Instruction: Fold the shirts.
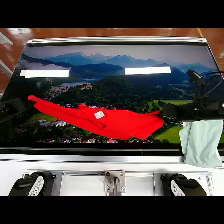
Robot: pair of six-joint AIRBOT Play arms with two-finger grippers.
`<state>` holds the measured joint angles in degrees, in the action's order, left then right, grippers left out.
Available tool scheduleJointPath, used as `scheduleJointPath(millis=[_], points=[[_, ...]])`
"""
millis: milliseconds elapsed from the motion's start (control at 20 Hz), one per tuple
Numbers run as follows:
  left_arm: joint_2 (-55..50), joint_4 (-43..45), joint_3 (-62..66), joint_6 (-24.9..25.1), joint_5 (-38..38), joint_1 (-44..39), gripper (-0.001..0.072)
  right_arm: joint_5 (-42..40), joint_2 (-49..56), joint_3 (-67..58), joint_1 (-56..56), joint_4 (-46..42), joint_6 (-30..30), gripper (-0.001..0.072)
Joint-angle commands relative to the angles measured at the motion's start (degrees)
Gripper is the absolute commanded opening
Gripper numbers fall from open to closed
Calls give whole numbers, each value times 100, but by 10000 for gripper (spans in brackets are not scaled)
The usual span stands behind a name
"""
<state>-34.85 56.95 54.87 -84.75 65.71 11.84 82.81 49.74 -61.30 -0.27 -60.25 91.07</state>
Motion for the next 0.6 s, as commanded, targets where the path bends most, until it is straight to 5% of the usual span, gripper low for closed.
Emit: scheduleJointPath(millis=[0,250,550], points=[[-55,-20,-101,68,-483,-26,37,-669,105,247,2,369,50,57],[-745,-20,-468,70,-704,-153,37,-1255,988,262,2,-616,378,58],[-2103,-68,-586,70,-1604,-1128,38,-3449,2903,262,9,625,424,64]])
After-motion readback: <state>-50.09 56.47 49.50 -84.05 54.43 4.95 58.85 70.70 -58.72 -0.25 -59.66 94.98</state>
